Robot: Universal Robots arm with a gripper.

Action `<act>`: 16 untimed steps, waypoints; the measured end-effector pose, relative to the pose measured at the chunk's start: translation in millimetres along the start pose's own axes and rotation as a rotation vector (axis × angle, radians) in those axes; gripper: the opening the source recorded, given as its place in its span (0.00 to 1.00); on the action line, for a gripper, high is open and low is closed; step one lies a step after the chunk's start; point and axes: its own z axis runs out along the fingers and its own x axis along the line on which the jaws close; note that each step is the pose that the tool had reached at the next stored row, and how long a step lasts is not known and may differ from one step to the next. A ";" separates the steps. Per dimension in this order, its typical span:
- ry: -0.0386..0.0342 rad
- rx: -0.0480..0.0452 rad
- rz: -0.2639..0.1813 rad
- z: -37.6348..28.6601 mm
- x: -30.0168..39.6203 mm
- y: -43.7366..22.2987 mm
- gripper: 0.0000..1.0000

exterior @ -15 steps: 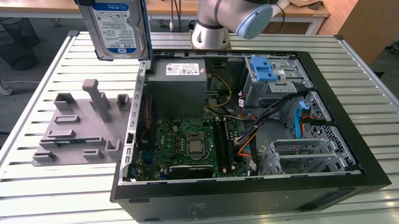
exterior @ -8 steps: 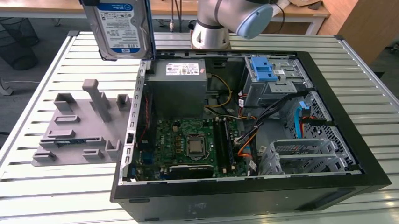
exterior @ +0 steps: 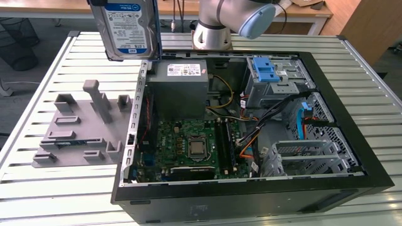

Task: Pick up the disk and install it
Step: 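Pick up the disk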

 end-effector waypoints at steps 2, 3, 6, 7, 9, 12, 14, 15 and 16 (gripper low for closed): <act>0.0000 0.0000 0.000 0.0 0.0 -3.2 0.36; 0.0001 0.0000 0.000 -0.1 0.0 -4.7 0.36; 0.0001 -0.0001 0.000 -0.1 0.0 -9.4 0.36; 0.0000 0.0000 0.000 -0.1 0.0 -10.9 0.36; 0.0000 0.0000 0.000 -0.1 0.0 -13.9 0.36; 0.0000 0.0000 0.000 -0.2 0.0 -17.6 0.36; 0.0000 0.0000 0.000 -0.2 0.0 -19.6 0.36; 0.0000 0.0000 0.000 -0.2 0.0 -20.8 0.36; 0.0000 0.0000 0.000 -0.2 0.0 -21.9 0.36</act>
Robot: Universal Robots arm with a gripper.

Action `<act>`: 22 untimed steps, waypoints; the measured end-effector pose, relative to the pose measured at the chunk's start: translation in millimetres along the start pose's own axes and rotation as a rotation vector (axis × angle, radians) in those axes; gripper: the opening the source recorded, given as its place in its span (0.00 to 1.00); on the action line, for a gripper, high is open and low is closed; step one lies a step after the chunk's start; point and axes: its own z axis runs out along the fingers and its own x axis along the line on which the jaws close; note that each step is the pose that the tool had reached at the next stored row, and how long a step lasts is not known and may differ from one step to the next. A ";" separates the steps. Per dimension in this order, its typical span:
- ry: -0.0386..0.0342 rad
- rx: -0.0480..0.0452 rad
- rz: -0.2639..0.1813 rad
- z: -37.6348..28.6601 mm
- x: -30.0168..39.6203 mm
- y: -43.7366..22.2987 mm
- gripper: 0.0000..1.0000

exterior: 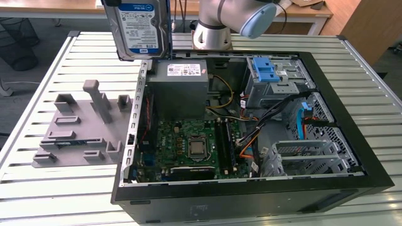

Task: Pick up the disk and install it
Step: 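Pick up the disk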

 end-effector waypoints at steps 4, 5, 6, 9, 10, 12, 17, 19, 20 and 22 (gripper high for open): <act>0.0000 0.0000 0.000 -0.1 0.0 -4.4 0.36; 0.0000 0.0000 0.000 -0.1 0.0 -5.5 0.36; 0.0000 0.0000 0.000 -0.1 0.0 -6.6 0.36; 0.0001 -0.0001 0.000 -0.2 0.0 -11.5 0.36; 0.0000 -0.0001 0.000 -0.2 0.0 -14.1 0.36; 0.0000 0.0000 0.000 -0.2 0.0 -20.6 0.36; 0.0000 0.0000 0.000 -0.4 0.0 -37.7 0.36; 0.0001 -0.0001 0.000 -0.5 0.0 -44.0 0.36; 0.0000 0.0000 0.000 -0.5 0.0 -46.5 0.36; 0.0000 -0.0001 0.000 -0.5 0.0 -51.4 0.36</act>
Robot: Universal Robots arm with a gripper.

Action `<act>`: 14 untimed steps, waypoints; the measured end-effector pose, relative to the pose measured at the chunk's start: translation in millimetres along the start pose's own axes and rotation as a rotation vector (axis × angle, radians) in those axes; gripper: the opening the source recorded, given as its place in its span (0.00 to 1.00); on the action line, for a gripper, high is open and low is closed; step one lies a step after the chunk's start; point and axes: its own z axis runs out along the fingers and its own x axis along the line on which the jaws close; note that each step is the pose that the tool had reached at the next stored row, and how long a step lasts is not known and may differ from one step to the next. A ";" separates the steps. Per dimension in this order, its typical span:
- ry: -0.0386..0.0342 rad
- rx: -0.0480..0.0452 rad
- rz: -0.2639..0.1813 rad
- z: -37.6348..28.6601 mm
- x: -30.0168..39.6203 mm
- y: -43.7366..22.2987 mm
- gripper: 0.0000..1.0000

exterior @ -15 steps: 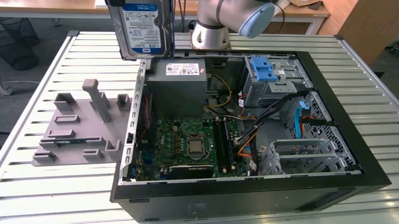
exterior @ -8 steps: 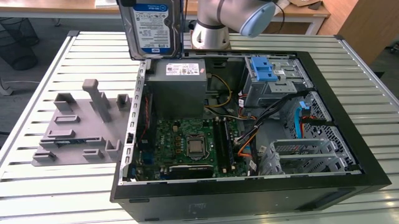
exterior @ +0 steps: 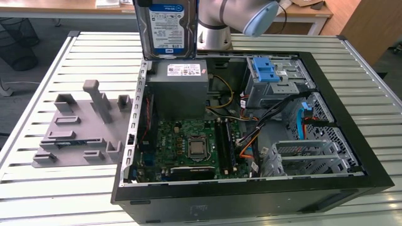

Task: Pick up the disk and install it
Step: 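Pick up the disk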

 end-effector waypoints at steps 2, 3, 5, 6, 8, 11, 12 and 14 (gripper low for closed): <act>-0.0001 0.0001 0.000 0.0 0.0 -4.3 0.36; -0.0001 0.0001 0.000 0.0 0.0 -6.2 0.36; 0.0000 0.0001 0.000 -0.1 0.0 -10.1 0.36; -0.0001 0.0001 0.000 -0.1 0.0 -11.9 0.36; -0.0001 0.0001 0.000 -0.1 0.0 -15.1 0.36; 0.0000 0.0000 0.000 -0.2 0.1 -17.7 0.36; 0.0000 0.0001 0.000 -0.2 0.1 -17.7 0.36; -0.0001 0.0001 0.000 -0.1 0.2 -17.8 0.36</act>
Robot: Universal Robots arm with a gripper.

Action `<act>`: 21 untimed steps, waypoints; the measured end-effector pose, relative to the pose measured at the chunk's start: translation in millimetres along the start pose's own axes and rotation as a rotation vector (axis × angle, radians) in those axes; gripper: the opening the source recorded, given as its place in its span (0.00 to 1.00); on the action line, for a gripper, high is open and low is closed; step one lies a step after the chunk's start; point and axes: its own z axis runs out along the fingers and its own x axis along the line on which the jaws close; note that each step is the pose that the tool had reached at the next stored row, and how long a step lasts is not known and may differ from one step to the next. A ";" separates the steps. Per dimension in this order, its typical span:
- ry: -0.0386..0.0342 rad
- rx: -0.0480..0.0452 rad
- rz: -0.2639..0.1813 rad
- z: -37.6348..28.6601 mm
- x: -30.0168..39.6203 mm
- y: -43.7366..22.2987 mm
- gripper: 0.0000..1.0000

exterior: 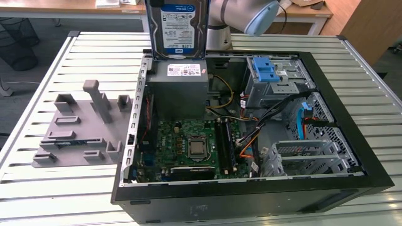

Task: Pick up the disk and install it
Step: 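Pick up the disk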

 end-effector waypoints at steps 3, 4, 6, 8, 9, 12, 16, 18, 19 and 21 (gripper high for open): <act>0.0001 -0.0001 0.000 -0.1 3.2 0.0 0.36; 0.0001 -0.0001 0.000 -0.1 4.8 0.0 0.36; 0.0001 -0.0001 0.000 -0.1 8.3 0.0 0.36; 0.0001 -0.0001 0.000 -0.1 11.4 0.0 0.36; 0.0001 0.0000 0.000 -0.1 12.7 0.0 0.36; 0.0003 0.0000 0.000 -0.1 14.0 -0.8 0.36; 0.0004 -0.0001 0.000 -0.2 14.1 -7.6 0.36; 0.0003 -0.0001 0.000 -0.2 14.1 -11.7 0.36; 0.0003 0.0000 0.000 -0.2 14.1 -13.8 0.36; 0.0004 -0.0001 0.000 -0.3 14.1 -17.7 0.36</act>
